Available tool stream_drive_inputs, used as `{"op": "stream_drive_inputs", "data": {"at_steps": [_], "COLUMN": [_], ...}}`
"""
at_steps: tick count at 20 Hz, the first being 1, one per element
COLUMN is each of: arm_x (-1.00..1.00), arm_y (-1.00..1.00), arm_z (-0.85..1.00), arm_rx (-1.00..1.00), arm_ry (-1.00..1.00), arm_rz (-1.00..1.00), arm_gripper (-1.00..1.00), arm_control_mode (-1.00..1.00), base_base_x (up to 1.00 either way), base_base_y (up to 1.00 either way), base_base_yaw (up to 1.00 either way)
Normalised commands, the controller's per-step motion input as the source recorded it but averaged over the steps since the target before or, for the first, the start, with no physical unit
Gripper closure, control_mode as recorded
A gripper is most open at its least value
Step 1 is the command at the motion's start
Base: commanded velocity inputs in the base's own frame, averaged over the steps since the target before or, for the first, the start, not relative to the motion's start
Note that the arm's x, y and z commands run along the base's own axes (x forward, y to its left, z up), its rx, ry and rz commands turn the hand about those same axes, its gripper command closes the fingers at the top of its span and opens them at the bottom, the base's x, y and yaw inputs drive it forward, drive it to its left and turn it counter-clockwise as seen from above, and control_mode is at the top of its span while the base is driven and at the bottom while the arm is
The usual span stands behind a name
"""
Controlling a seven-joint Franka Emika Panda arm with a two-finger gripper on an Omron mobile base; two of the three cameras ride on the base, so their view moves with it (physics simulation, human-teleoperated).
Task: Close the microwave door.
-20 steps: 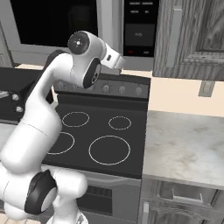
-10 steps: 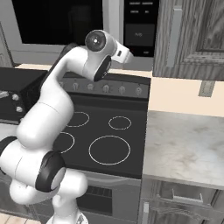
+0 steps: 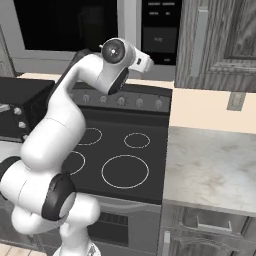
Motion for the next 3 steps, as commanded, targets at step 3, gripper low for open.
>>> {"op": "stream_drive_inputs", "data": {"at_steps": [3], "arm_x": [0.04], "arm_y": [0.0], "arm_z": [0.0], "arm_rx": [-0.01], "arm_ry": [0.08], "arm_rz": [0.0], "arm_gripper": [-1.0], "arm_control_mode": [-1.0], "base_base_x": [0.0], "base_base_y": [0.0], "base_base_yaw": [0.0]}}
